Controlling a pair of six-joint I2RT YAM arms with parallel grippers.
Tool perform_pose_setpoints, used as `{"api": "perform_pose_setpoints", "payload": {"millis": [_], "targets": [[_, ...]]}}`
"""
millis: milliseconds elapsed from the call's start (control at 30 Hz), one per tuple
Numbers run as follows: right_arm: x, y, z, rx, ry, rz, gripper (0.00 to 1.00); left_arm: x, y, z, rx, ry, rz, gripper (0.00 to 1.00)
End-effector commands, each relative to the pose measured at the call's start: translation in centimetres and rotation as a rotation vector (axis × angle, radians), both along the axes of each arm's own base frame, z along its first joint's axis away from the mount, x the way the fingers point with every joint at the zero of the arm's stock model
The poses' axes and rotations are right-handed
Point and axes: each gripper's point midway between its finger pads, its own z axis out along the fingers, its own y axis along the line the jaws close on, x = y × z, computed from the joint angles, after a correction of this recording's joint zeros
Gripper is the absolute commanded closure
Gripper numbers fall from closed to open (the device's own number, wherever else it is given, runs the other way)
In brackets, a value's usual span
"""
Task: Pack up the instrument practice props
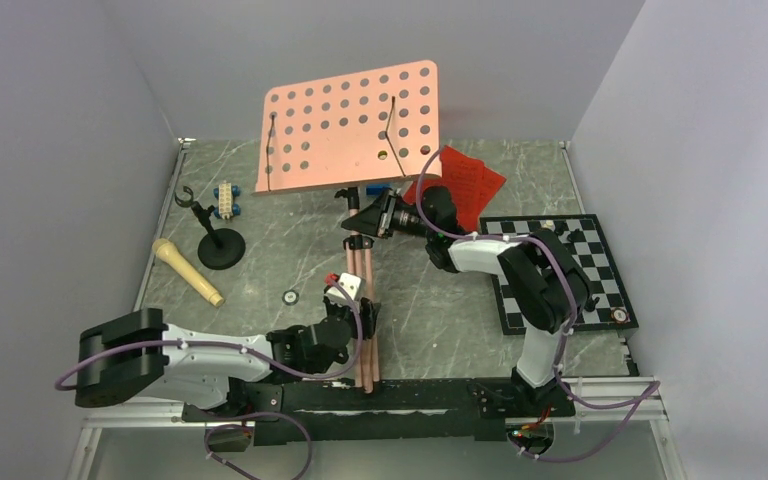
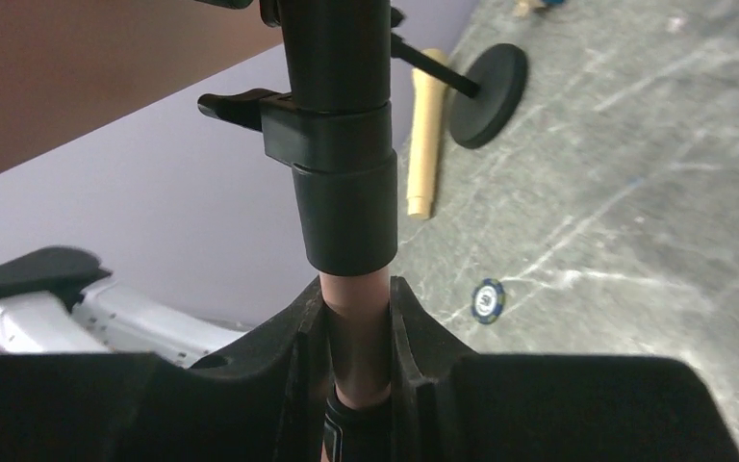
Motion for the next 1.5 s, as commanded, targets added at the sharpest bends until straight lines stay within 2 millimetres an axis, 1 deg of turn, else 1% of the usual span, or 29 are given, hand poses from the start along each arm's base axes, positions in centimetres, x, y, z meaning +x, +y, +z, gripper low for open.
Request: {"api": "perform_pose_setpoints", "payload": {"millis": [0,233,433,567,733,900,1067,1100,1133,1267,1367,1467], "targets": [[-1.7,0.9,3.7,0.124,-0.079,0.071,1.00,-1.1,0.2,-3.9,0.146,0.026,-0.067,1.00],[-0.2,2.1,0.4,0.073,-0.013,0.081,1.00,-0.9,0.9,-6.1,0.178,0.057,-0.021,1.00],[1.0,3.2,-1.3,0.048,0.035,0.098,1.00,-0.6,1.7,-7.7,0.200,0.086,0.030,1.00],[1.6,3.7,-3.0,0.022,0.082,0.099,1.00,-0.5,1.9,-9.0,0.205,0.121,0.042,1.00],[1.7,3.7,-6.1,0.000,0.178,0.091,1.00,-0.5,2.8,-10.8,0.163,0.199,0.065,1.00],[1.6,3.6,-8.0,-0.014,0.232,0.088,1.00,-1.1,3.3,-12.5,0.168,0.253,0.078,1.00],[1.6,3.6,-9.4,-0.055,0.267,0.085,1.00,-1.4,3.5,-13.3,0.166,0.281,0.090,1.00],[1.6,3.4,-9.7,-0.064,0.278,0.078,1.00,-1.3,3.6,-13.4,0.170,0.282,0.096,1.00],[1.7,2.7,-10.2,-0.077,0.302,0.051,1.00,-1.2,3.8,-13.2,0.170,0.276,0.102,1.00],[1.8,1.2,-10.2,-0.064,0.325,0.012,0.73,-1.1,3.9,-13.0,0.164,0.273,0.110,1.00],[1.9,0.0,-9.6,-0.061,0.322,-0.016,0.62,-1.2,3.9,-13.1,0.163,0.275,0.112,1.00],[1.9,-0.8,-9.2,-0.062,0.321,-0.032,0.56,-1.1,3.9,-12.9,0.157,0.270,0.114,1.00]]}}
